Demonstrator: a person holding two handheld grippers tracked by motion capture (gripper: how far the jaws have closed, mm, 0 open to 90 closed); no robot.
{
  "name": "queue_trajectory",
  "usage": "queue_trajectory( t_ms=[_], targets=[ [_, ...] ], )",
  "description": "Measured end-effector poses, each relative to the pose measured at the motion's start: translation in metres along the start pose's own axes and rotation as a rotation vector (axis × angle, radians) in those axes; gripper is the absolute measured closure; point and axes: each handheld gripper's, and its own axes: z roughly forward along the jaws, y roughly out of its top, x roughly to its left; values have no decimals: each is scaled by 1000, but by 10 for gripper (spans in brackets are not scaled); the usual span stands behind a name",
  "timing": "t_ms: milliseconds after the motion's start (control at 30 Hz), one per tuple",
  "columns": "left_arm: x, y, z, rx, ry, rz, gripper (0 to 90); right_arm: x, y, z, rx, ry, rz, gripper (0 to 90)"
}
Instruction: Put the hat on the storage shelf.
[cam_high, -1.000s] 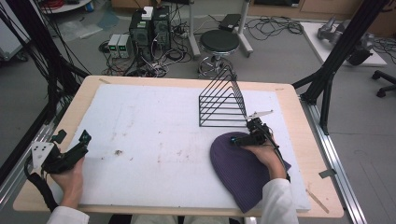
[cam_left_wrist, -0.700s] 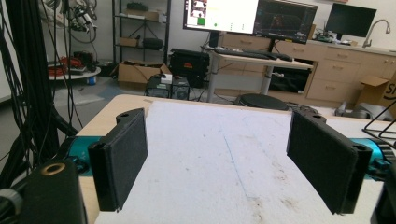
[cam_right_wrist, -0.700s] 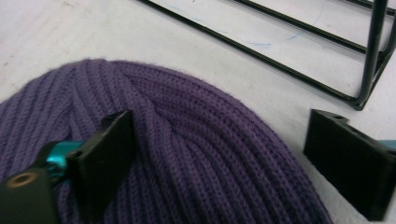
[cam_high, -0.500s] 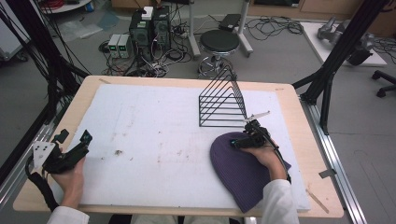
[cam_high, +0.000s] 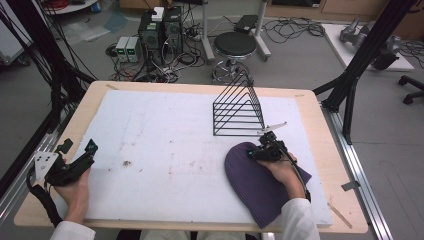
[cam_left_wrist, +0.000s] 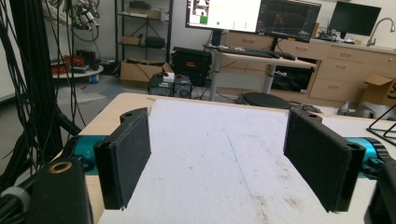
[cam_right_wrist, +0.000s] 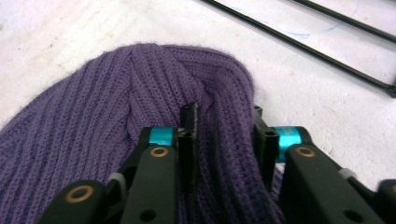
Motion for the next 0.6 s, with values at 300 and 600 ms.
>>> queue_trajectory(
  t_ms=[300, 600],
  targets=[
    [0, 0, 0, 2, -10, -1, 232, 4, 0, -5, -11, -37, -24, 764],
    [-1, -1, 1, 1, -12, 0, 232, 5, -3, -21, -117, -82, 8, 763]
  ],
)
